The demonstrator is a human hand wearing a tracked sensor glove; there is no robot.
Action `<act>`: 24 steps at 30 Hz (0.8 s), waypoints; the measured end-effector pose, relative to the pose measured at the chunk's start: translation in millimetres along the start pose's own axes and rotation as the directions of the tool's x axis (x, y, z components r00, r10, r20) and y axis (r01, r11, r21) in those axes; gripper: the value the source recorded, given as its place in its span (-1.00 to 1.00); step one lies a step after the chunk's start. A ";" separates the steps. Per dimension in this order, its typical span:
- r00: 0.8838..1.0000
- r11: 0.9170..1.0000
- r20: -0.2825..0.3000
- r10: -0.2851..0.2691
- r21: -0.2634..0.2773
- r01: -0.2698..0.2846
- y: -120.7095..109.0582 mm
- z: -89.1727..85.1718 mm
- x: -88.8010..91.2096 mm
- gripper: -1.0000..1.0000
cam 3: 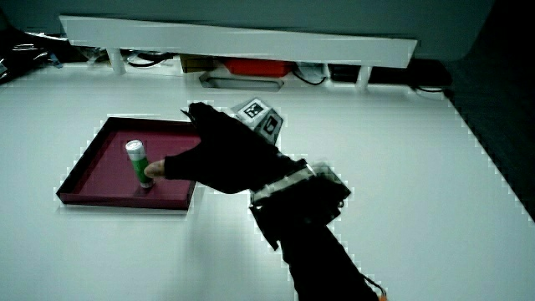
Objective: Pick glue stick
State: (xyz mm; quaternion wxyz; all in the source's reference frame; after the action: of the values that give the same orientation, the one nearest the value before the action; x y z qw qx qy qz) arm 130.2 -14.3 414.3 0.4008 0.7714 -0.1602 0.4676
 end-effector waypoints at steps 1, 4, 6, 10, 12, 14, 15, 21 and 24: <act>1.000 1.000 -0.014 0.011 -0.002 -0.011 4.4 -1.9 0.2 0.00; 1.000 1.000 -0.020 -0.012 -0.011 0.011 18.1 -7.8 2.3 0.00; 0.999 1.000 -0.037 0.018 -0.014 -0.018 28.3 -12.5 2.8 0.00; 0.998 0.999 -0.039 0.040 -0.018 -0.040 49.0 -21.0 6.1 0.00; 0.998 0.999 -0.050 0.046 -0.022 -0.048 58.5 -26.1 8.4 0.00; 0.997 0.998 -0.058 0.051 -0.023 -0.052 68.5 -31.8 12.7 0.00; 0.996 0.998 -0.063 0.065 -0.021 -0.067 73.1 -34.5 13.9 0.00; 0.995 0.998 -0.087 0.052 -0.027 -0.054 96.7 -47.6 24.0 0.00; 0.992 0.999 -0.122 0.041 -0.030 -0.045 104.8 -52.5 27.0 0.00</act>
State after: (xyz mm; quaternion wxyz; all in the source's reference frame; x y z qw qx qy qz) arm 47.7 -36.2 499.0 0.4123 0.7311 -0.1597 0.5196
